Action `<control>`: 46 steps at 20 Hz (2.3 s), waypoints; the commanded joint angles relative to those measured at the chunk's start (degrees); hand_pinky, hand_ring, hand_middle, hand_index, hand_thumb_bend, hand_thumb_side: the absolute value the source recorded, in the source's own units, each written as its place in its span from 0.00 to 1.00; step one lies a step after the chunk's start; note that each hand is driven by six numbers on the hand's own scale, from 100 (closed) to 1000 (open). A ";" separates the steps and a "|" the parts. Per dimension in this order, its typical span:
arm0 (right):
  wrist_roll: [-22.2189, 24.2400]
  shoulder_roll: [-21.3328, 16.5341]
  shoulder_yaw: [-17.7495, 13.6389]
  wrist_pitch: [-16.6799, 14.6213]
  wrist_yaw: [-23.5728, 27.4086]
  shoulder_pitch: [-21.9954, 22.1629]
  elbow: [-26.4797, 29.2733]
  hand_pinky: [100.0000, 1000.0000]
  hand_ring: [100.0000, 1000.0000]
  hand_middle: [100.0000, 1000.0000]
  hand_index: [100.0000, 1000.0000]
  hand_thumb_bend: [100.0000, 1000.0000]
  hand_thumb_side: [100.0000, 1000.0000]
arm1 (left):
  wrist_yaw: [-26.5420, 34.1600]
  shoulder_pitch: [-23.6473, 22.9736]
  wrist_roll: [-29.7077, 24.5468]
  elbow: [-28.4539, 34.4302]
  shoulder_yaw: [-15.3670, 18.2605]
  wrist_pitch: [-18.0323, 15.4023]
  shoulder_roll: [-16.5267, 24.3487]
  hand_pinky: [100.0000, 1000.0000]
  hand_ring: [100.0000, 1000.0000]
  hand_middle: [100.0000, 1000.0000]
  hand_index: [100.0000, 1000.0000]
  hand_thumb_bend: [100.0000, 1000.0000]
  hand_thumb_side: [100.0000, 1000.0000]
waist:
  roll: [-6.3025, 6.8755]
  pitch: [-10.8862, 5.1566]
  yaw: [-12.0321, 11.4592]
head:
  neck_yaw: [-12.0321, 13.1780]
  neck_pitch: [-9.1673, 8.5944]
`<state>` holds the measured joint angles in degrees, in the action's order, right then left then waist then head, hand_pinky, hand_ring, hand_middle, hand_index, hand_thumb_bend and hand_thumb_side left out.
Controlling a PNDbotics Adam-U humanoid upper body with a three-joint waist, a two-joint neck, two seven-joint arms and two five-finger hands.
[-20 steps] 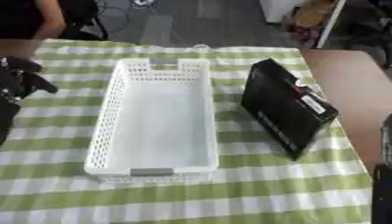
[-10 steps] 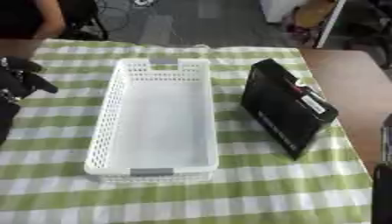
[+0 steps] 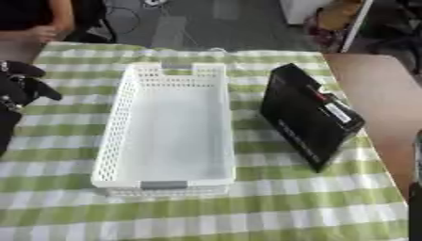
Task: Pick up objects on the table and place them in the box.
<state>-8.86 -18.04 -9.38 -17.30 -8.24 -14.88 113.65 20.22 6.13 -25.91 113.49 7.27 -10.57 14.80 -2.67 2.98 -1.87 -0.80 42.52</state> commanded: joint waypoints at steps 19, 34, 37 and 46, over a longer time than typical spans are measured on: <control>12.13 -2.51 3.27 0.27 0.51 1.36 -4.09 0.78 0.88 0.86 0.84 0.00 0.51 | 0.23 0.50 -0.14 1.11 -0.06 0.12 0.52 0.61 0.54 0.66 0.51 1.00 0.87 | 0.10 -0.34 -0.14 | -0.45 -0.87; 14.96 -3.39 5.54 -1.84 0.21 1.33 -7.42 0.79 0.89 0.86 0.84 0.00 0.51 | 0.32 0.61 -0.29 1.11 -0.20 0.17 0.56 0.61 0.54 0.66 0.51 1.00 0.87 | 0.11 -0.33 -0.24 | -0.74 -0.93; 15.32 -3.46 5.88 -2.02 0.33 1.30 -7.71 0.79 0.89 0.86 0.84 0.00 0.51 | 0.35 0.64 -0.28 1.11 -0.20 0.18 0.58 0.61 0.54 0.66 0.51 1.00 0.87 | 0.10 -0.34 -0.25 | -0.76 -0.95; 16.96 -3.71 6.68 -2.90 -1.84 0.63 -8.80 0.80 0.90 0.87 0.86 0.00 0.47 | 0.36 0.68 -0.31 1.11 -0.27 0.19 0.60 0.61 0.54 0.66 0.51 1.00 0.87 | 0.14 -0.40 -0.33 | -0.86 -1.00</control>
<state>7.87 -20.21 -2.58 -20.07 -9.61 -13.39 104.38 20.22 6.16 -26.14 113.49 7.11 -10.35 14.80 -2.66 3.03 -2.19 -1.10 42.51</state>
